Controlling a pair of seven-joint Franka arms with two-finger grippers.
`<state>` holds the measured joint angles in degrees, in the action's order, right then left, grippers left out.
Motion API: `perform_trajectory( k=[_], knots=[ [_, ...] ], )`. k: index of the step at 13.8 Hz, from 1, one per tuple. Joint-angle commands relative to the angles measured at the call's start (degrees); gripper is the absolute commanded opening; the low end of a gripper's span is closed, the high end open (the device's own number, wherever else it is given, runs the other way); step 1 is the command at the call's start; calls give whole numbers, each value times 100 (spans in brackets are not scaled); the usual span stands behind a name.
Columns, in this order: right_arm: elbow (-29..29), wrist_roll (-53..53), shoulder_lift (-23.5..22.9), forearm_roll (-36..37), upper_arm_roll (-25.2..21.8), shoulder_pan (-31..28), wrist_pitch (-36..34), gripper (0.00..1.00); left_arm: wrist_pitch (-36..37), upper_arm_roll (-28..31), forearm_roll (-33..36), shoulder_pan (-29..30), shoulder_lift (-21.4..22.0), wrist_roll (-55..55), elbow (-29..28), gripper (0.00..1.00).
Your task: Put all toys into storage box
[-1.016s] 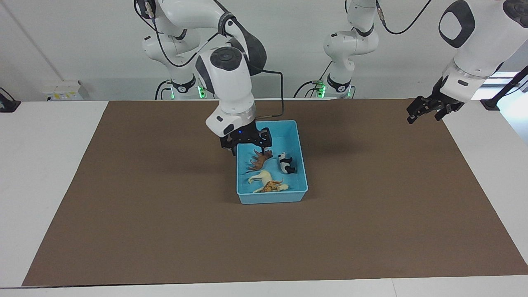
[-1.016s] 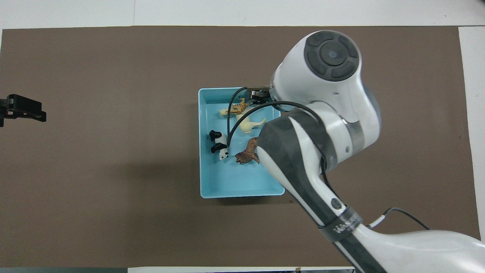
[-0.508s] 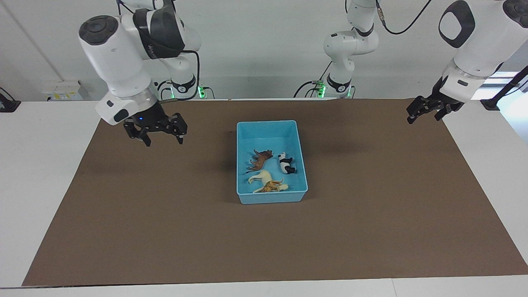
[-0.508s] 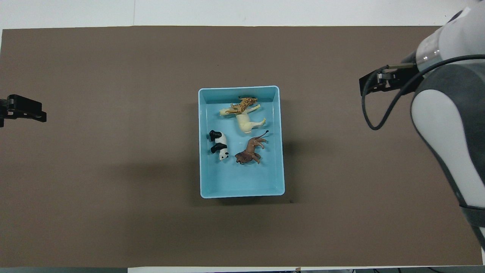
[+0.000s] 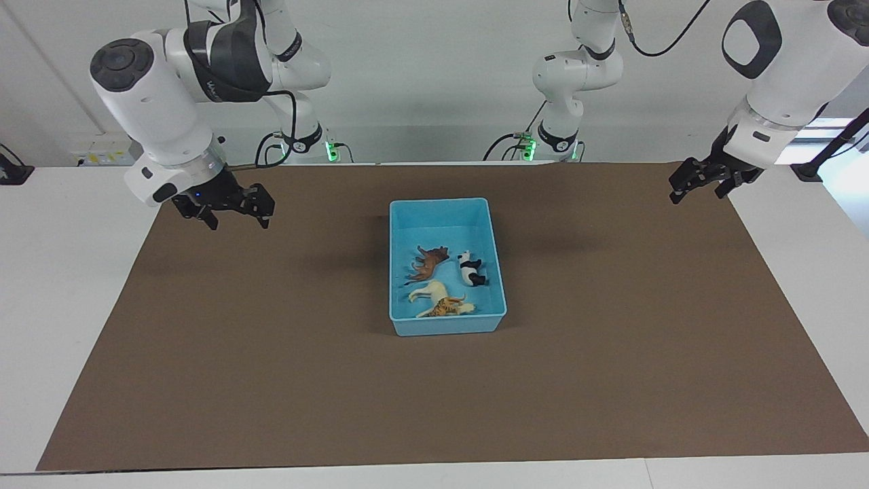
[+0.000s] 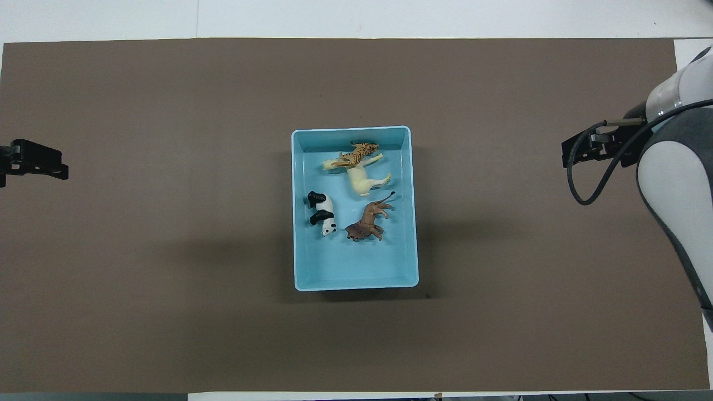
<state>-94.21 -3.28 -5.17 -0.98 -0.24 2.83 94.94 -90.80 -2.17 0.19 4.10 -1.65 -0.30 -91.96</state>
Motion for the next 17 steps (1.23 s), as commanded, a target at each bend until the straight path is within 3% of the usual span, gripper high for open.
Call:
perform_trajectory(
  k=[1,6,17],
  knots=[
    [-537,-85,429,89,41,-46,262,100,53,-3,-46,12,103,48,-94,100],
    [-107,55,280,107,41,-318,191,100,53,-12,-54,12,103,48,-103,100],
    [-159,187,341,344,50,-345,51,100,53,-12,-46,12,103,48,-94,100]
  ],
)
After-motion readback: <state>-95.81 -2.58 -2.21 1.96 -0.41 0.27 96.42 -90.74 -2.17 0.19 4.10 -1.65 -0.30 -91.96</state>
